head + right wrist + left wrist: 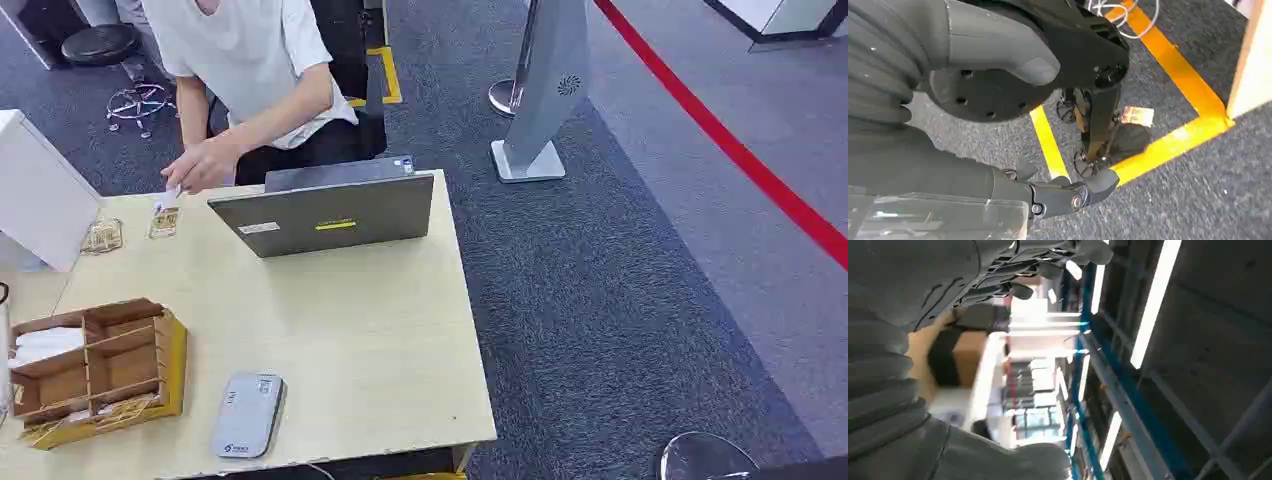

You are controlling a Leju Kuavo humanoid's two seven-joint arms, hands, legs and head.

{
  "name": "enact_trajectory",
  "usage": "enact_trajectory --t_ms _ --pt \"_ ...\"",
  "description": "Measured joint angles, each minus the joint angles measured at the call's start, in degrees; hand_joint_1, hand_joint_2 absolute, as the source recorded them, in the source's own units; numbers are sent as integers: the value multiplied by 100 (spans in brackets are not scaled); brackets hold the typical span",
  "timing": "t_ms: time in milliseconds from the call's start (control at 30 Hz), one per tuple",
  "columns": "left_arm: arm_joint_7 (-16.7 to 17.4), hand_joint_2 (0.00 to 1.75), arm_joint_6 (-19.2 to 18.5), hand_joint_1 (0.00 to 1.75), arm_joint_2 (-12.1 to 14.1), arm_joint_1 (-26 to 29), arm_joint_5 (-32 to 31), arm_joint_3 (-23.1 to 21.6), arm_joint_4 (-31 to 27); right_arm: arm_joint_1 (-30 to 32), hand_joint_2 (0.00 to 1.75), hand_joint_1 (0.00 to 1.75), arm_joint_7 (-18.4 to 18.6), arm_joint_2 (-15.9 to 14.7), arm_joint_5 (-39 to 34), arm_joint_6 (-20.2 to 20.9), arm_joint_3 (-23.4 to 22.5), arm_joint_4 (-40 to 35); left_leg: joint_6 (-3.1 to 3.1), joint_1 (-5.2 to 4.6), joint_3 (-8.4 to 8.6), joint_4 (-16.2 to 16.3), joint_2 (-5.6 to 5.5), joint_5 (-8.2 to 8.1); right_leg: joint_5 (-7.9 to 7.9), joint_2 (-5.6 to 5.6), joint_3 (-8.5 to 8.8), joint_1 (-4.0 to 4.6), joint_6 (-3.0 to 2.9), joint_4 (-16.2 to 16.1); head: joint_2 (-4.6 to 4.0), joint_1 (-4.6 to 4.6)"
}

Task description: Pass the card to the sensor for recognition and then transmit it.

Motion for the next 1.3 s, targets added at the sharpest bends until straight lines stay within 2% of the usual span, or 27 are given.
enact_trajectory --t_ms 67,100,167,200,233,300,333,400,467,500,533,700,1000,1033,1067,1300 --pt "407 175 640 0 420 -386 -1063 -629 140 -41 175 0 -46 -13 55 -52 0 136 -11 0 -2 -1 1 9 5 3 -5 0 -6 4 0 -9" --pt "812 175 816 0 699 -619 -1845 -917 355 -52 175 0 -80 -26 57 -80 0 209 -12 2 -3 -1 0 11 5 2 -8 1 -6 5 0 -9" --pt "1836 175 610 0 1115 -1125 -3416 -1370 869 -95 175 0 -153 -35 55 -228 0 337 -10 2 -4 -1 -7 19 7 -3 -7 1 -6 5 0 -9" --pt "2509 175 190 0 1385 -1413 -4367 -1619 1232 -127 175 0 -188 -44 52 -282 0 409 -15 2 -4 -1 -8 28 13 -4 -9 2 -8 6 0 -4" --pt "3020 175 -259 0 1646 -1737 -5041 -1849 1577 -155 175 0 -218 -77 50 -280 0 496 -18 2 -6 -1 -9 32 20 -3 -16 2 -5 6 0 -11" --pt "3929 175 -1539 0 2016 -2445 -5924 -2421 2338 -186 175 0 -225 -148 24 -186 0 616 -17 2 -24 -1 -8 48 40 -2 -24 2 -7 8 0 -15" --pt "4230 175 -2029 0 2201 -2786 -6115 -2693 2683 -189 175 0 -205 -184 15 -129 0 636 -25 2 -37 -1 -4 56 55 6 -29 1 -5 10 0 -7" --pt "4595 175 -2669 0 2428 -3299 -6355 -3208 3277 -193 175 0 -144 -229 4 -35 0 655 -24 2 -53 0 31 62 70 45 -60 0 -4 10 0 -9" --pt "4958 175 -3533 0 2612 -3833 -6554 -3735 3911 -176 175 0 -72 -267 -18 33 -2 658 -18 -1 -65 1 36 66 80 55 -71 -3 2 8 0 -7" --pt "5060 175 -3729 0 2671 -4024 -6558 -3973 4206 -176 175 0 -57 -275 -53 61 -2 658 -18 -2 -67 1 38 66 81 57 -73 -5 3 7 -2 -9" --pt "5138 175 -3765 0 2708 -4171 -6512 -4214 4518 -179 175 0 -24 -278 -74 83 -2 658 -18 -3 -69 1 44 66 82 63 -75 -6 3 7 -2 -9" --pt "5270 175 -3732 0 2823 -4495 -6313 -4833 5295 -165 175 0 22 -278 -83 105 -4 647 -17 -2 -80 1 46 65 81 66 -88 -5 3 6 0 -4" --pt "5368 175 -3732 0 2939 -4589 -6051 -5148 5707 -122 175 0 114 -278 -72 179 -50 491 -18 -1 -86 0 46 66 81 66 -94 -4 3 7 0 -4" --pt "5368 175 -3730 61 2948 -4591 -6029 -5164 5727 -122 175 0 127 -278 -59 182 -50 481 -18 -1 -86 0 46 66 81 66 -94 -4 3 7 0 -7" --pt "5368 175 -3724 175 2954 -4591 -6013 -5175 5742 -122 175 0 133 -278 -46 182 -50 472 -17 -1 -86 0 45 66 81 65 -94 -5 3 7 0 -7" --pt "5372 175 -3697 175 2983 -4578 -5900 -5223 5781 -111 175 0 135 -278 44 166 -50 448 -17 -1 -89 0 43 66 81 64 -93 -5 3 7 0 -7"
